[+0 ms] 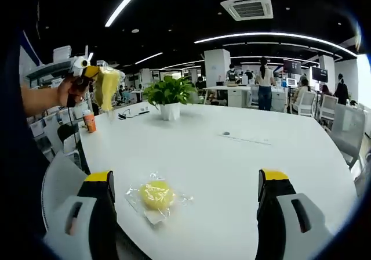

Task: Compare the silicone blocks by pressing each to a similar depth, holding the contact briefly, and releasing to observe deformation and rebound differences across the visible hardness samples.

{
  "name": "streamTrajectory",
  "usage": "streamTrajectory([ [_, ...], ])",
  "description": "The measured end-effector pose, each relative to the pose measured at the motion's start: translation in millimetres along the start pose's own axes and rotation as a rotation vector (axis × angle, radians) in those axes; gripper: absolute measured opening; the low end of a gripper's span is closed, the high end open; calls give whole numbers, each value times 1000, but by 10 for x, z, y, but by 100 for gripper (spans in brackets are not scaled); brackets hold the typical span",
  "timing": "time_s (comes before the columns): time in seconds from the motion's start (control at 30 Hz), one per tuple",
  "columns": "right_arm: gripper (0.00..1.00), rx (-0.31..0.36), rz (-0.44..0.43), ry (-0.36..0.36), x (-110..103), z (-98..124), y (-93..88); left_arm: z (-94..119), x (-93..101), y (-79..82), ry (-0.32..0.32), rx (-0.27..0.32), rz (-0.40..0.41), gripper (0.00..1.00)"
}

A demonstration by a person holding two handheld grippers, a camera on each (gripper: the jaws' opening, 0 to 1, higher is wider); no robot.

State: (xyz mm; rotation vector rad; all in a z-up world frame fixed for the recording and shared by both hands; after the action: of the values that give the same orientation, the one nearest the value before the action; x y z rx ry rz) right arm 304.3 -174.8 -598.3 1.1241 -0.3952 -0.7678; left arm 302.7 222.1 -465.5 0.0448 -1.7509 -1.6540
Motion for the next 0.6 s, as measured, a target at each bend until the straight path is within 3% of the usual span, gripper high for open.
streamTrajectory([
  [0.37, 96, -43, -36, -37, -152, 260, -363, 80, -135, -222, 43, 15, 68, 0],
  [0.6, 96, -67, -26, -46, -160, 292, -422, 76, -151, -273, 49, 13, 91, 0],
])
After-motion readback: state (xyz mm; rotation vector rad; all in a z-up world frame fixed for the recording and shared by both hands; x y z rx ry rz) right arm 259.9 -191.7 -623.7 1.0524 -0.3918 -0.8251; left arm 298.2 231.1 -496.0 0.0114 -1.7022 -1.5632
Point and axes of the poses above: the point that each gripper's makers call its tool centre point, and the gripper's own axes: z roughly backward along the fingers, x roughly to its right, y roughly out of its top, the point moved 9 cm from there along z, roughly backward along the fingers, and after that the axes turned 7 degrees about -x, right-handed, at the moved point
